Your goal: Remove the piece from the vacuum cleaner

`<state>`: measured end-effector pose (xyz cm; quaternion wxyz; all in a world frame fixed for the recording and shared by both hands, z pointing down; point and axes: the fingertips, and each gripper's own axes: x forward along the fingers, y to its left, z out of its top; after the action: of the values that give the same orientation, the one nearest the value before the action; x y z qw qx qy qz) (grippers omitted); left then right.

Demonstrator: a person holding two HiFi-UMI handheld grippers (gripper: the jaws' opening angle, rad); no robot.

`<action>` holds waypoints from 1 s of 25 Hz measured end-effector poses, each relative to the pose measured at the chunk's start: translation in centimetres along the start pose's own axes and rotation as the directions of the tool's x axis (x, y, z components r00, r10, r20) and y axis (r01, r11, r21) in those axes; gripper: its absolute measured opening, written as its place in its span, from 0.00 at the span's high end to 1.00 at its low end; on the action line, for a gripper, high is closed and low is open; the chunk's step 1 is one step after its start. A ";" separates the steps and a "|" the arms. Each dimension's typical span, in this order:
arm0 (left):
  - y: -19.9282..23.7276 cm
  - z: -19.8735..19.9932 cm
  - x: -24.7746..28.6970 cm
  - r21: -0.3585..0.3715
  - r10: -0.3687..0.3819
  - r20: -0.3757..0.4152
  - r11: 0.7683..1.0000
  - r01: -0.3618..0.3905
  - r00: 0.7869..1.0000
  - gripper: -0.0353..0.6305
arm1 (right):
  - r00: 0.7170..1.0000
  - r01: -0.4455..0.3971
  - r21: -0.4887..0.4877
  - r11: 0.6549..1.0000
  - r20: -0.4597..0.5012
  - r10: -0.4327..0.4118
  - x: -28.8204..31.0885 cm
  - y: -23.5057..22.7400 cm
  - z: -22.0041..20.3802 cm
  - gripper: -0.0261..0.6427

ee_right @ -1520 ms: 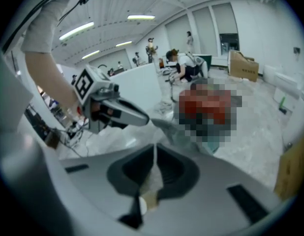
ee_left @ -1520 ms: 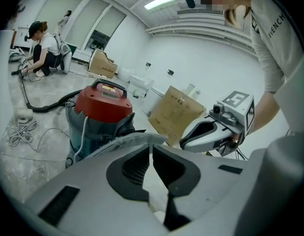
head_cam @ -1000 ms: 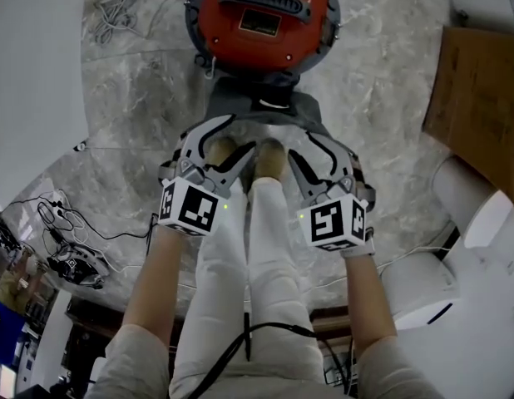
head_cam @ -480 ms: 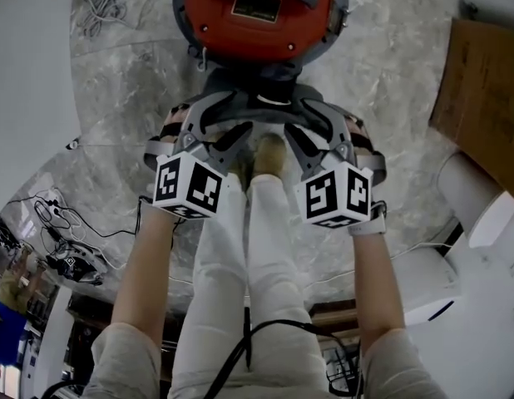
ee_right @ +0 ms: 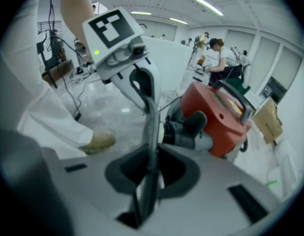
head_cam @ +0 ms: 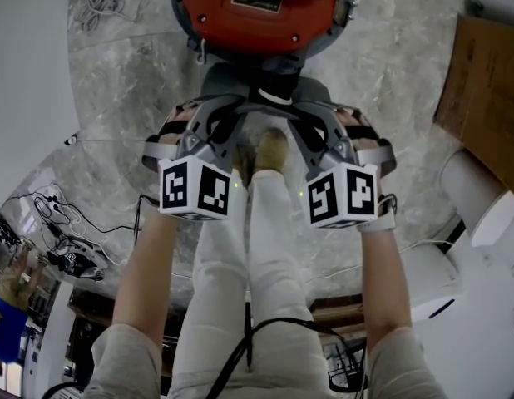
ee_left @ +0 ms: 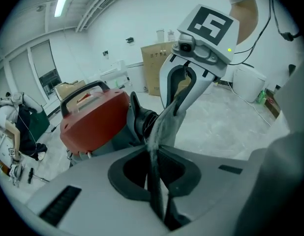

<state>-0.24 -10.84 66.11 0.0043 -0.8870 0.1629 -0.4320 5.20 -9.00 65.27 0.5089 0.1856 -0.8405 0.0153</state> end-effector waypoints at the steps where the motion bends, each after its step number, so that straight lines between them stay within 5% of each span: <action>1: 0.1 0.1 -0.1 0.000 0.000 -0.005 1.000 0.000 1.000 0.89 | 1.000 0.001 0.020 1.000 0.009 -0.001 0.0 0.0 0.0 0.88; 12: -0.6 3.6 -1.3 -0.009 -0.034 0.018 0.999 0.035 0.999 0.90 | 0.996 -0.037 0.267 0.963 0.083 0.015 1.5 0.1 -2.2 0.90; 20: -0.7 0.7 -0.4 -0.149 0.045 -0.081 0.987 -0.056 0.996 0.90 | 0.999 0.040 0.215 0.976 -0.016 -0.037 0.3 0.5 -1.2 0.91; 25: -0.7 -1.2 0.5 -0.220 0.022 -0.107 0.974 -0.045 0.994 0.90 | 0.995 0.087 0.121 0.989 -0.066 -0.079 -0.2 0.6 0.6 0.91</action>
<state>-0.71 -10.20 67.35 -0.0959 -0.8553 0.2252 -0.4566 4.58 -8.47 64.97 0.5221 0.2512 -0.8134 0.0519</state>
